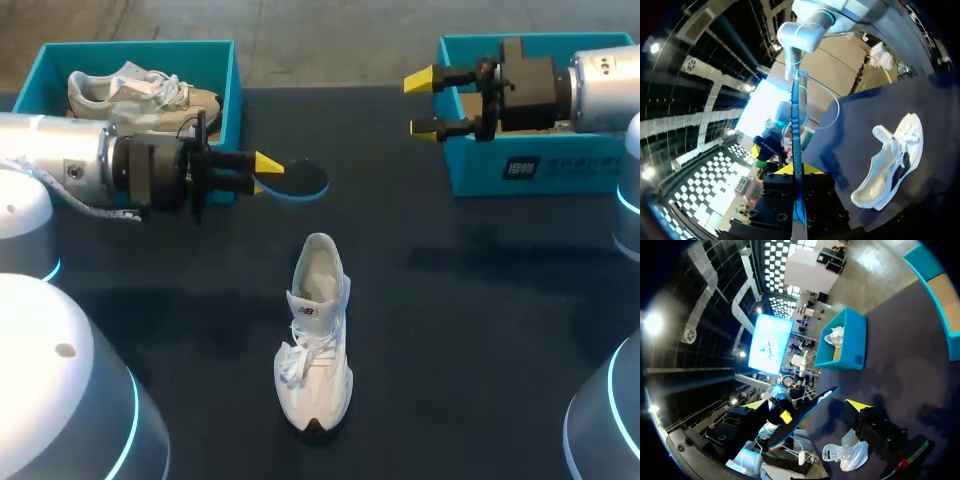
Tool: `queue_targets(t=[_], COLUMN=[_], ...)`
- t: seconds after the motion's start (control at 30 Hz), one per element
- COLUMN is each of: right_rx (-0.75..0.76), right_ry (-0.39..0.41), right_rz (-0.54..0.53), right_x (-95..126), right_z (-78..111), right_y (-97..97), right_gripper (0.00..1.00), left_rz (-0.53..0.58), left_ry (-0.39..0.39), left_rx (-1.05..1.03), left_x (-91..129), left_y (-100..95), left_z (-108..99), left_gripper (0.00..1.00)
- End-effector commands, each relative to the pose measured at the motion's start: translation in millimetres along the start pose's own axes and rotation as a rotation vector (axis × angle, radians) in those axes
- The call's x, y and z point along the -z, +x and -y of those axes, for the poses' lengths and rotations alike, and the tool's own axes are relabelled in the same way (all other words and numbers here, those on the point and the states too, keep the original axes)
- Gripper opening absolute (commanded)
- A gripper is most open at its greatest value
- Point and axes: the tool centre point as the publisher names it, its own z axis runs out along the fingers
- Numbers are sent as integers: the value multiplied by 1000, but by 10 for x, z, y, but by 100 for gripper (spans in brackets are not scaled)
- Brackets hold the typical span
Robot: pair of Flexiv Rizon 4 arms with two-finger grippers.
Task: Take the shoe out of the shoebox, open the shoe tongue, remove and reinsert the insole, then place the shoe into the shoebox
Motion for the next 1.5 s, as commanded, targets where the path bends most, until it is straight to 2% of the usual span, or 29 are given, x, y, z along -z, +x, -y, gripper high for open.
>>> queue_targets(t=[0.03,0.2,0.4,0.47,0.67,0.97,1.23,1.5], right_rx=[0,0,0,0,0,0,0,0], right_ry=[-1,-1,-1,-1,-1,-1,-1,-1], right_rz=[2,2,2,2,2,2,2,2], right_x=[-5,-5,-5,-5,-5,-5,-5,-5], right_z=[9,9,9,9,9,9,9,9], right_y=[2,2,2,2,2,2,2,2], right_gripper=[100,100,100,100,100,100,100,100], left_rz=[-8,-8,2,15,39,50,41,46], left_ry=[-5,-5,112,165,246,307,417,506], left_rx=[6,6,598,745,1072,1289,1583,1835], left_x=[2,2,39,71,131,191,222,239], left_y=[-26,-26,-116,-152,-191,-100,-136,-180], left_z=[18,18,80,109,154,210,281,251], left_gripper=[0,0,0,0,0,0,0,0])
